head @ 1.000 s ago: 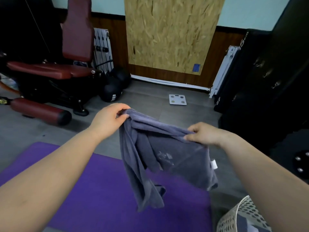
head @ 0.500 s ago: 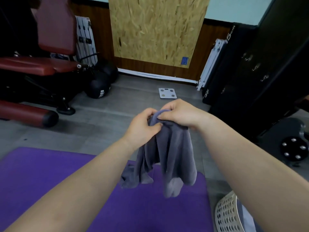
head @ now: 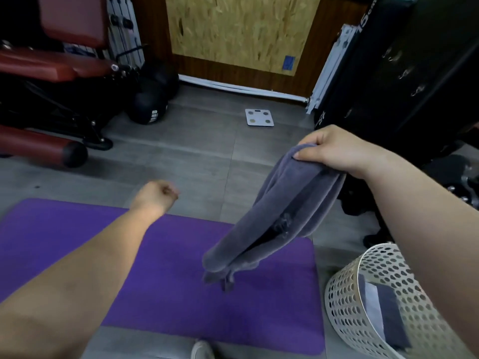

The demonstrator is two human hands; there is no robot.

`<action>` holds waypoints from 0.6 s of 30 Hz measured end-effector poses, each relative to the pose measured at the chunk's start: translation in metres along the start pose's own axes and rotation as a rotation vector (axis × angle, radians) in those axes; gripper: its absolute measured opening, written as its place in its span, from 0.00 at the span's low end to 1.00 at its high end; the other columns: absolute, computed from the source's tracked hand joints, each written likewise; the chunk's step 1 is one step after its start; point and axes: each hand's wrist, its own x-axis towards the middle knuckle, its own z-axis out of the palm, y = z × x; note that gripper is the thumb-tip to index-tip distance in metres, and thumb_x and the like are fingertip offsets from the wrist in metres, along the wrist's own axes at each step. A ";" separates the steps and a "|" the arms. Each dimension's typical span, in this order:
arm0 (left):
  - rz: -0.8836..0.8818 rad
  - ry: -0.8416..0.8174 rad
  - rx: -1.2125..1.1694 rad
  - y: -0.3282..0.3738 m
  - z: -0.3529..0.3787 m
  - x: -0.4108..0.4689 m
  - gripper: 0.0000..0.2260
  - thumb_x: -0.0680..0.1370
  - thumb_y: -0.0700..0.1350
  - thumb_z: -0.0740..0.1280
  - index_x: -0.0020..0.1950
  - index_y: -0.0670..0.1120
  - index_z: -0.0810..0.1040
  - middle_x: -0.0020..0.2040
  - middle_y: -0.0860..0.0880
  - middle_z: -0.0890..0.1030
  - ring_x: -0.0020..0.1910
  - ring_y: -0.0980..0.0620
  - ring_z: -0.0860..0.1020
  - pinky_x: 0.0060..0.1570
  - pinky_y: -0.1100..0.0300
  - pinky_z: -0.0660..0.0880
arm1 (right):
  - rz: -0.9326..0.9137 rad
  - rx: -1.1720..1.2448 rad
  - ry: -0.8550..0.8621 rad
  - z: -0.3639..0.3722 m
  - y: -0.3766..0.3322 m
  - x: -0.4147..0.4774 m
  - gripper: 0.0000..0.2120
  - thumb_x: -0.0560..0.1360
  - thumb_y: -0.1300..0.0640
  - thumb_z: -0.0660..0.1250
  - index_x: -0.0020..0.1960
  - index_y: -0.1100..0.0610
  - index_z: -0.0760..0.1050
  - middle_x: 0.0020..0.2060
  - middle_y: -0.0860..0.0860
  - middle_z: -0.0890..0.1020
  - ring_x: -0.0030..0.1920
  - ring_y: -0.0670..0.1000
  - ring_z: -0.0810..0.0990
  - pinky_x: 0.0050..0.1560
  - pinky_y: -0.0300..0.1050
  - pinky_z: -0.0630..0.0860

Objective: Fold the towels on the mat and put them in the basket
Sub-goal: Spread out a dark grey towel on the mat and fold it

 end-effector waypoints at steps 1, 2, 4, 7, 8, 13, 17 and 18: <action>0.062 -0.050 -0.164 0.010 0.008 -0.004 0.06 0.75 0.32 0.63 0.45 0.37 0.79 0.39 0.45 0.84 0.43 0.52 0.82 0.43 0.60 0.71 | -0.003 -0.017 -0.020 0.003 0.000 -0.002 0.07 0.73 0.58 0.67 0.37 0.56 0.80 0.36 0.52 0.80 0.40 0.47 0.75 0.43 0.42 0.72; 0.134 -0.104 -0.283 0.024 0.016 -0.011 0.05 0.74 0.31 0.63 0.44 0.36 0.79 0.31 0.52 0.83 0.34 0.62 0.80 0.40 0.63 0.72 | -0.011 -0.034 -0.035 0.008 -0.002 -0.004 0.07 0.73 0.58 0.66 0.38 0.56 0.81 0.36 0.51 0.81 0.40 0.46 0.76 0.42 0.40 0.72; 0.299 -0.212 -0.364 0.059 0.031 -0.030 0.07 0.74 0.32 0.65 0.51 0.35 0.78 0.33 0.54 0.80 0.26 0.70 0.75 0.36 0.76 0.70 | -0.038 -0.066 -0.057 0.019 -0.005 -0.005 0.06 0.73 0.58 0.66 0.41 0.58 0.82 0.37 0.52 0.82 0.40 0.45 0.76 0.40 0.35 0.71; 0.479 -0.319 -0.405 0.096 0.050 -0.051 0.09 0.74 0.34 0.66 0.54 0.39 0.78 0.40 0.52 0.77 0.29 0.72 0.73 0.38 0.80 0.68 | -0.096 -0.112 -0.083 0.029 -0.006 -0.007 0.06 0.72 0.59 0.67 0.37 0.56 0.79 0.33 0.49 0.80 0.34 0.38 0.74 0.33 0.28 0.67; 0.498 -0.338 -0.410 0.101 0.055 -0.054 0.08 0.74 0.33 0.65 0.51 0.40 0.77 0.38 0.53 0.76 0.29 0.69 0.73 0.38 0.78 0.67 | -0.108 -0.121 -0.086 0.029 -0.005 -0.008 0.06 0.72 0.59 0.67 0.36 0.55 0.79 0.30 0.46 0.78 0.31 0.37 0.73 0.32 0.27 0.66; 0.508 -0.317 -0.350 0.100 0.069 -0.060 0.15 0.71 0.32 0.65 0.34 0.52 0.70 0.30 0.54 0.71 0.26 0.62 0.67 0.32 0.72 0.64 | -0.113 -0.099 -0.079 0.025 0.009 -0.021 0.11 0.73 0.59 0.67 0.33 0.51 0.77 0.27 0.40 0.76 0.29 0.32 0.74 0.32 0.24 0.67; 0.543 -0.234 -0.200 0.094 0.068 -0.068 0.13 0.72 0.37 0.66 0.35 0.54 0.72 0.30 0.54 0.73 0.30 0.61 0.71 0.37 0.65 0.69 | -0.112 -0.141 -0.080 0.026 0.018 -0.033 0.07 0.73 0.59 0.66 0.37 0.54 0.79 0.34 0.47 0.81 0.35 0.39 0.75 0.33 0.28 0.68; 0.565 -0.201 -0.112 0.094 0.067 -0.072 0.09 0.72 0.38 0.66 0.38 0.53 0.75 0.34 0.52 0.77 0.35 0.57 0.74 0.40 0.61 0.70 | -0.116 -0.149 -0.075 0.027 0.020 -0.036 0.07 0.73 0.59 0.66 0.39 0.57 0.81 0.37 0.50 0.82 0.38 0.42 0.76 0.35 0.30 0.69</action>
